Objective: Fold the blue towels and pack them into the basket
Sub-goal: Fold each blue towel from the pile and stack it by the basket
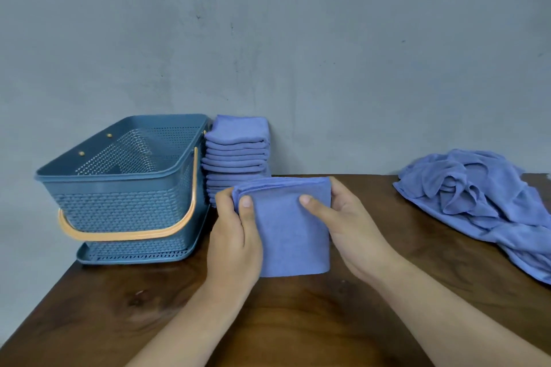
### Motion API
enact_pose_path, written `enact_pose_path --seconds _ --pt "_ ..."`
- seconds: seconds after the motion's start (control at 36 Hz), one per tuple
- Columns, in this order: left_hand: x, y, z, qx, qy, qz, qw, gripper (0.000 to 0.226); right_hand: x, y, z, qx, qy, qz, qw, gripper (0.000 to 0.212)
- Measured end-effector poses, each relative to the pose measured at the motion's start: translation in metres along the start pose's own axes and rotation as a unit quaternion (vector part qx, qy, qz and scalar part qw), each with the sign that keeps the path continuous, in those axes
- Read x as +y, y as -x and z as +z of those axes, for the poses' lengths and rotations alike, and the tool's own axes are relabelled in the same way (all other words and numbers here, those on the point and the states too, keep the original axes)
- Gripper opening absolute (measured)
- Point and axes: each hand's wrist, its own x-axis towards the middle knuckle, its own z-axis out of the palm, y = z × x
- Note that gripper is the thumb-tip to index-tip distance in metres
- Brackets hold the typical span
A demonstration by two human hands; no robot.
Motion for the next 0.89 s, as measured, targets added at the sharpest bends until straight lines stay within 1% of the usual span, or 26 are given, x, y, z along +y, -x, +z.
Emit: enact_pose_path --seconds 0.08,0.19,0.36,0.44,0.53,0.64,0.75,0.81,0.89 --pt "-0.004 -0.009 -0.009 0.029 0.012 0.005 0.999 0.023 -0.008 -0.007 0.013 -0.012 0.039 -0.029 0.999 0.024" --pt "-0.013 -0.017 -0.017 0.070 0.070 0.003 0.995 0.027 -0.019 -0.017 0.029 -0.046 0.098 -0.078 0.991 0.020" --pt "-0.031 -0.017 -0.022 0.084 0.166 -0.008 0.983 0.035 -0.048 -0.042 0.049 -0.097 0.188 -0.152 0.965 0.018" --pt "-0.033 -0.018 -0.020 0.085 0.172 -0.027 0.981 0.042 -0.071 -0.069 0.060 -0.096 0.194 -0.179 0.960 0.015" --pt "-0.037 -0.017 -0.018 0.066 0.162 -0.034 0.984 0.033 -0.094 -0.101 0.072 -0.080 0.152 -0.180 0.969 0.012" --pt "-0.043 -0.015 -0.014 0.033 0.154 -0.033 0.987 0.044 -0.114 -0.151 0.086 -0.060 0.072 -0.136 0.986 0.021" --pt "-0.050 -0.017 -0.010 0.012 0.149 -0.056 0.987 0.047 -0.107 -0.216 0.091 -0.020 0.005 -0.067 0.998 0.026" --pt "-0.051 -0.017 -0.008 0.001 0.150 -0.068 0.986 0.045 -0.089 -0.246 0.089 0.013 0.014 0.003 1.000 0.029" --pt "-0.052 -0.017 -0.007 -0.014 0.144 -0.074 0.987 0.034 -0.047 -0.270 0.084 0.041 0.084 0.135 0.986 0.026"
